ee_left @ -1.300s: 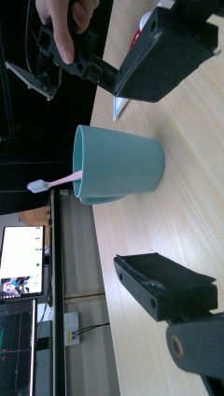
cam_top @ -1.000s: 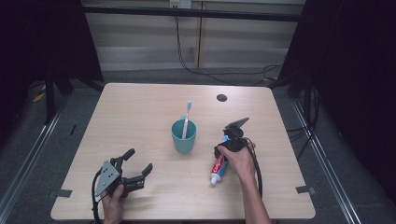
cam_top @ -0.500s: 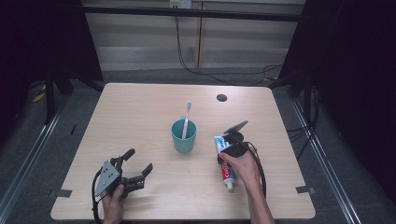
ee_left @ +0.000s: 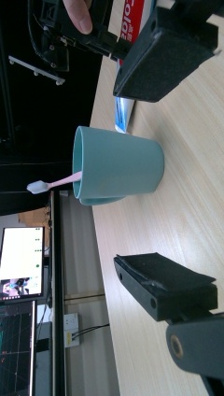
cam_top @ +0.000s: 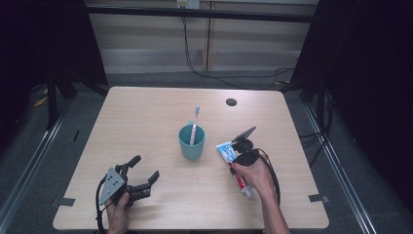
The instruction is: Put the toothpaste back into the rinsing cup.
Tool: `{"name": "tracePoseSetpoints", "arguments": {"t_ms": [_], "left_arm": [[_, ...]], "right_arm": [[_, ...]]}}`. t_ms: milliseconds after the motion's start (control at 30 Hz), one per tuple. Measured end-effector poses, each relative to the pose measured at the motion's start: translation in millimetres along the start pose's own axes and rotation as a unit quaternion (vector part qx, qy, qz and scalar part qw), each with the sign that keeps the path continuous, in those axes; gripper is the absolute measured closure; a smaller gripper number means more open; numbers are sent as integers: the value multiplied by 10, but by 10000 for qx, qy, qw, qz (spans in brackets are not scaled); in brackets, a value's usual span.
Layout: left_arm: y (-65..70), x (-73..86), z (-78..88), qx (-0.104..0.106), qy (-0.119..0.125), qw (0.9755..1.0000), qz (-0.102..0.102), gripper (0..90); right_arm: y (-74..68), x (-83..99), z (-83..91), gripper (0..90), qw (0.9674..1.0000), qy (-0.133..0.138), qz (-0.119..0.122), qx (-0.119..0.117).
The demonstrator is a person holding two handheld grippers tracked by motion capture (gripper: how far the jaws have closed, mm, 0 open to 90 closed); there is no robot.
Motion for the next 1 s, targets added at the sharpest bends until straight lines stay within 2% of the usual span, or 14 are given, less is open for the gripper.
{"name": "tracePoseSetpoints", "arguments": {"t_ms": [233, 500, 633, 867, 1000], "left_arm": [[2, 0, -2, -5, 9, 10000, 6, 157], [0, 0, 0, -4, -5, 10000, -2, 157], [0, 0, 0, -10, -1, 10000, 0, 156], [1, 0, 0, 1, 0, 10000, 7, 156], [4, 0, -3, -18, -1, 10000, 24, 156]], "right_arm": [[46, 38, 30, 693, 9995, 212, -57, -227], [64, 57, 48, 713, 9982, 505, -68, -301], [92, 60, 80, 718, 9967, 742, -86, -302], [112, 77, 184, 721, 9927, 1157, -95, -319], [120, 87, 253, 724, 9876, 1525, -33, -374]]}}
Point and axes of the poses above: each handheld gripper's, and its own axes: z roughly backward along the jaws, x roughly out of its underside, y roughly to its right, the point moved 3 cm from there along -z, roughly forward along the jaws, and after that the axes turned 5 degrees about -z, right-handed, at the moved point
